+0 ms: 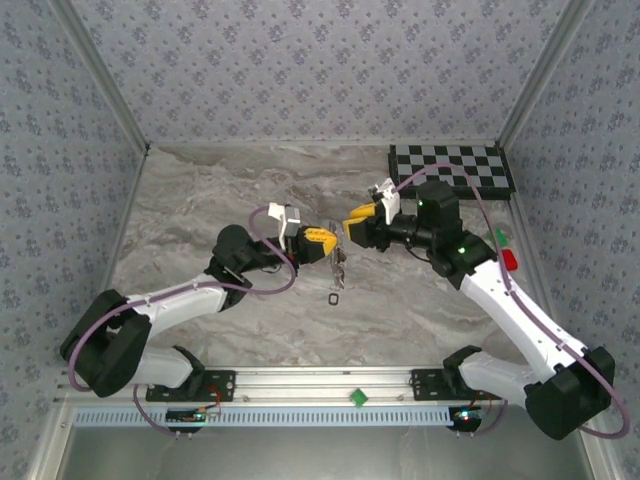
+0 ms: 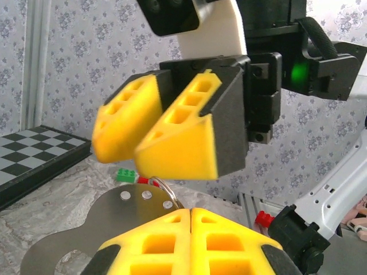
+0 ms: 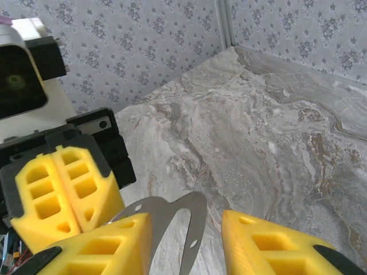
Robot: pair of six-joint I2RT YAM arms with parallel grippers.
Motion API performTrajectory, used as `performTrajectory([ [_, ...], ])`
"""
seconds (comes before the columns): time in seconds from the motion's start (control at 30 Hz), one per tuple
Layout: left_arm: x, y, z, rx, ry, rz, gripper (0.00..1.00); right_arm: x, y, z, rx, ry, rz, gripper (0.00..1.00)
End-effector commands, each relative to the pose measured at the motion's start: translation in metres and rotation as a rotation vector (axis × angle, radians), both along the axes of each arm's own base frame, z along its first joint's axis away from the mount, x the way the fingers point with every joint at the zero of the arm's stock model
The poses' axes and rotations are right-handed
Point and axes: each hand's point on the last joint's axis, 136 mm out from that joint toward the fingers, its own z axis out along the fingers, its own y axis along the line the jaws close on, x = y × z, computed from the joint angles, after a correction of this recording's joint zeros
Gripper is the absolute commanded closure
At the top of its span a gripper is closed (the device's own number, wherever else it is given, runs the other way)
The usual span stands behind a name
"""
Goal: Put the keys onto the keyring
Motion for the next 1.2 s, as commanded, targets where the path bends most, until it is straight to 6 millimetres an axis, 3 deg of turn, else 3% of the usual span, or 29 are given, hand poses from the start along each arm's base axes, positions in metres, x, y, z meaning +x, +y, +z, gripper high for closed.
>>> performTrajectory([
  [0.0, -0.006, -0.003, 0.027, -0.050, -0.086, -0.030, 1.00, 0.006, 0.001, 0.009, 0.011, 0.010, -0.010, 0.63],
  [0.17, 0.000, -0.001, 0.027, -0.054, -0.079, 0.012, 1.00, 0.003, -0.001, -0.001, -0.006, 0.030, -0.012, 0.63],
  [0.37, 0.003, 0.002, 0.030, -0.063, -0.073, 0.037, 1.00, -0.016, -0.009, 0.002, 0.070, -0.010, 0.009, 0.64],
  [0.53, 0.005, 0.002, 0.031, -0.070, -0.069, 0.043, 1.00, -0.033, 0.002, 0.001, 0.170, 0.031, 0.122, 0.67],
  [0.8, 0.006, 0.003, 0.031, -0.075, -0.061, 0.050, 1.00, -0.035, 0.018, 0.003, 0.226, 0.048, 0.205, 0.75],
  [1.17, 0.009, 0.006, 0.034, -0.085, -0.057, 0.074, 1.00, -0.037, 0.020, -0.007, 0.209, 0.078, 0.216, 0.79],
])
